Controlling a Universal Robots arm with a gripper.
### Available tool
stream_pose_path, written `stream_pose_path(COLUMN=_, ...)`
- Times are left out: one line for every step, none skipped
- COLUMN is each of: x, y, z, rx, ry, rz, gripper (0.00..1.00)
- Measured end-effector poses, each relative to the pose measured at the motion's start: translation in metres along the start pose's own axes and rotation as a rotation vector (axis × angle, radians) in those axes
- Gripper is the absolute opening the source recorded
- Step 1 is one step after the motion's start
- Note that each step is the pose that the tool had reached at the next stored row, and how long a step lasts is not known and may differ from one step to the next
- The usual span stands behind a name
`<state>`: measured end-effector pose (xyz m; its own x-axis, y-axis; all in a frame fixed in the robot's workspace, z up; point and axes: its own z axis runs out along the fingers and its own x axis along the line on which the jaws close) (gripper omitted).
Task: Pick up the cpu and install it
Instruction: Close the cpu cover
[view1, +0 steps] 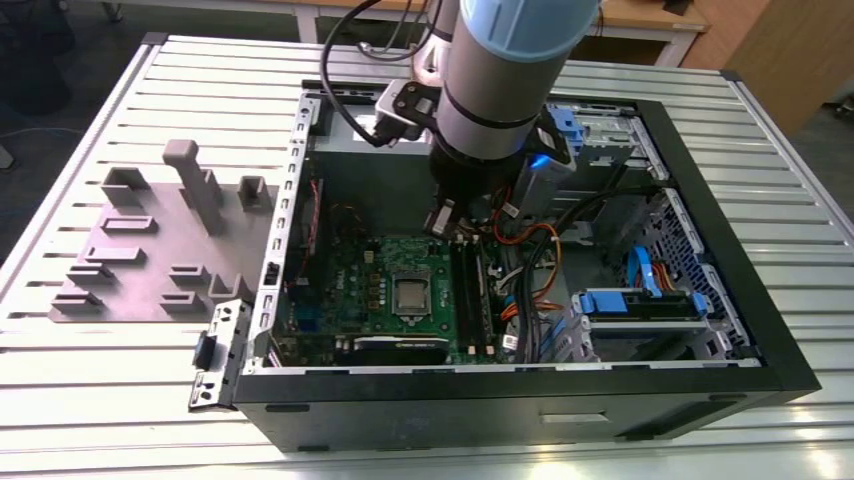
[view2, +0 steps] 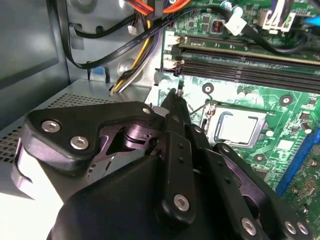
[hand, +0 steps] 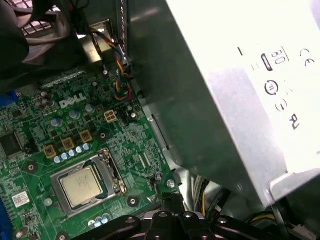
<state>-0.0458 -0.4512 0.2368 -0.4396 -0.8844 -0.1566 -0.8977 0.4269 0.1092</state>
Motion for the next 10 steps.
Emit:
stream_pose_path(x=0.0006, y=0.0013, z=0.0001, rx=-0.0001, ry=0.0001, rz=-0.001, gripper=0.11)
stream_pose_path(x=0.0012, y=0.0021, z=0.0001, rx=-0.0001, ry=0.0002, rz=-0.001, gripper=0.11)
stream_pose_path(x=0.0016, y=0.0024, z=0.0, rx=-0.0002, ry=0.0003, rz=-0.002, gripper=0.11)
stream_pose_path(x=0.0019, y=0.0023, z=0.0, rx=-0.0002, ry=0.0003, rz=-0.003, gripper=0.11)
stream_pose_path(x=0.0024, y=0.0022, z=-0.0001, rx=-0.0003, ry=0.0004, rz=-0.003, gripper=0.11)
stream_pose_path(x=0.003, y=0.0019, z=-0.0002, rx=-0.0004, ry=0.0004, rz=-0.004, gripper=0.11)
stream_pose_path(x=0.0036, y=0.0017, z=-0.0003, rx=-0.0005, ry=0.0003, rz=-0.004, gripper=0.11)
stream_pose_path(x=0.0041, y=0.0014, z=-0.0005, rx=-0.0005, ry=0.0004, rz=-0.004, gripper=0.11)
stream_pose_path(x=0.0049, y=0.0011, z=-0.0007, rx=-0.0005, ry=0.0006, rz=-0.005, gripper=0.11)
stream_pose_path(x=0.0056, y=0.0007, z=-0.0008, rx=-0.0006, ry=0.0006, rz=-0.005, gripper=0.11)
